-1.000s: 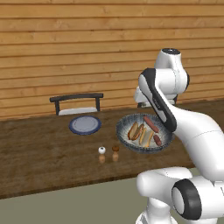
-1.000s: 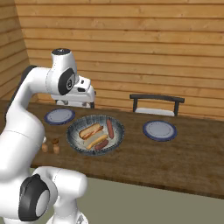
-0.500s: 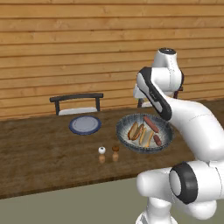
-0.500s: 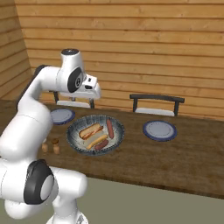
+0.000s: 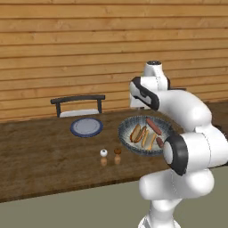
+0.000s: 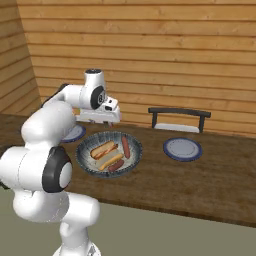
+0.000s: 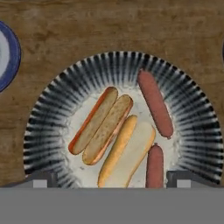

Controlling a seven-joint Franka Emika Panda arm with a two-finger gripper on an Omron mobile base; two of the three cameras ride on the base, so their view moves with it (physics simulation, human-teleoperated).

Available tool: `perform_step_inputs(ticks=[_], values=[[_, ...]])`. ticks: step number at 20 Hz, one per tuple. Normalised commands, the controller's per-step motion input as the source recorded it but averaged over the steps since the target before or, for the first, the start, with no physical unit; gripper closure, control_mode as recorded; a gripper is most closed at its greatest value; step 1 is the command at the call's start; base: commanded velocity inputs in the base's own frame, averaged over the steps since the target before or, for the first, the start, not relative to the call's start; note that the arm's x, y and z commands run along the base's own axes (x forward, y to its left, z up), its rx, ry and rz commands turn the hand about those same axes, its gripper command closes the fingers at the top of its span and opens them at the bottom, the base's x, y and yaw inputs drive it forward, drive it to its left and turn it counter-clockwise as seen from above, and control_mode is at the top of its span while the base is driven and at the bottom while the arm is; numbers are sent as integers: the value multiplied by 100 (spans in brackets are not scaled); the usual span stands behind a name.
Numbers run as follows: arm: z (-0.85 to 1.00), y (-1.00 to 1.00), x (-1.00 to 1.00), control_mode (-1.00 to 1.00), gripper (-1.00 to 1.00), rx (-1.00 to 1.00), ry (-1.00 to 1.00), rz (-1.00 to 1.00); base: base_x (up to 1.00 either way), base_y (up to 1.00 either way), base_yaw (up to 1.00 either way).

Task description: Place one bun and one sausage from the bowl on each plate.

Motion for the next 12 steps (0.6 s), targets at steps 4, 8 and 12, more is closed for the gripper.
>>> perform_step_inputs(ticks=[4, 8, 12], values=[[-81, -4, 56, -100, -100, 20, 13, -22, 0, 0, 0], [-75, -3, 20, -100, -100, 15, 12, -28, 0, 0, 0], [-84, 0, 17, -100, -100, 0, 17, -21, 0, 0, 0]])
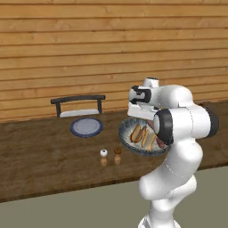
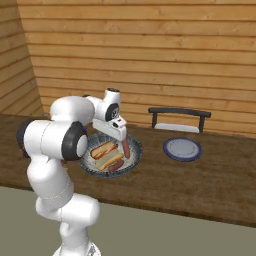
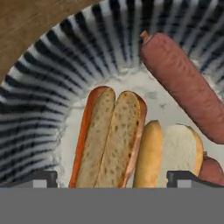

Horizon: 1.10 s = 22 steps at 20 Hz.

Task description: Place one bun and one sausage from the bowl on each plate.

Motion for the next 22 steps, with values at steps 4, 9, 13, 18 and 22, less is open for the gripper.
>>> perform_step_inputs(ticks=[4, 9, 13, 18, 22], values=[[-73, 2, 6, -100, -100, 0, 19, -11, 0, 0, 0], [-52, 25, 23, -100, -100, -2, 8, -5, 0, 0, 0], [-52, 4, -20, -100, -100, -7, 4, 0, 0, 0, 0], [-30, 0, -14, -100, 100, -5, 0, 0, 0, 0, 0], [-2, -5, -11, -100, 100, 0, 0, 0, 0, 0, 0]])
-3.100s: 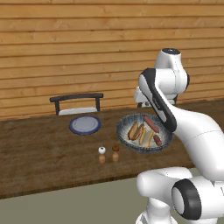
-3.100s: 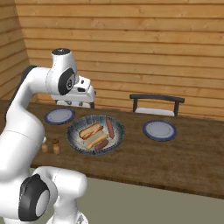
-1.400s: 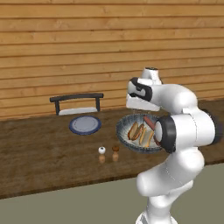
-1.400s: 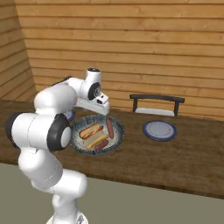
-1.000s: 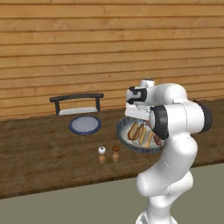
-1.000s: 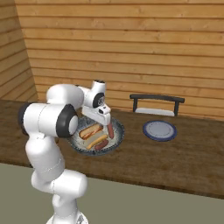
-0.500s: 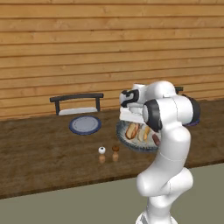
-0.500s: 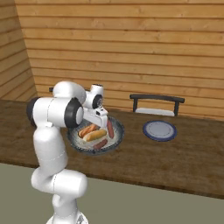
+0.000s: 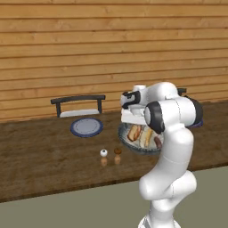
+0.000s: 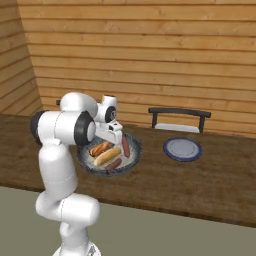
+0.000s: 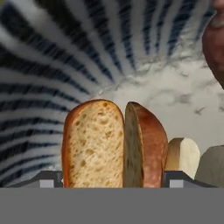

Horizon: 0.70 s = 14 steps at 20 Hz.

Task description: Place one bun and one sausage from the bowl on each plate.

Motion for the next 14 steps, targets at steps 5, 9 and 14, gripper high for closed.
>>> perform_step_inputs(ticks=[5, 9, 14], values=[[53, -17, -69, -100, 100, 14, -16, 0, 0, 0, 0], [100, 12, -70, -100, 100, 18, -37, 0, 0, 0, 0], [100, 92, -7, -100, 100, 9, -40, -3, 0, 0, 0]])
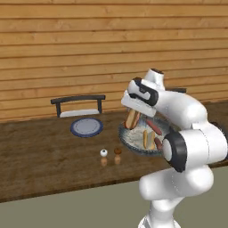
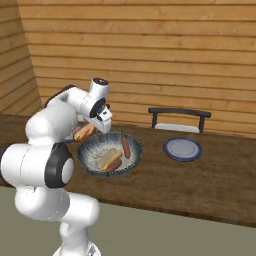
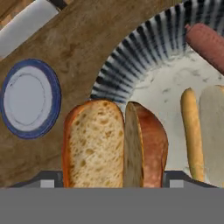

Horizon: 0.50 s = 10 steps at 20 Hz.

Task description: Place one bun and one sausage from the bowl on each plate.

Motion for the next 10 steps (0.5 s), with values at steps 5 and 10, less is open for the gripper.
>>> perform_step_inputs(ticks=[5, 10], values=[[59, 100, 29, -100, 100, 1, -12, -14, 0, 0, 0], [4, 100, 72, -100, 100, -3, 5, -19, 0, 0, 0]])
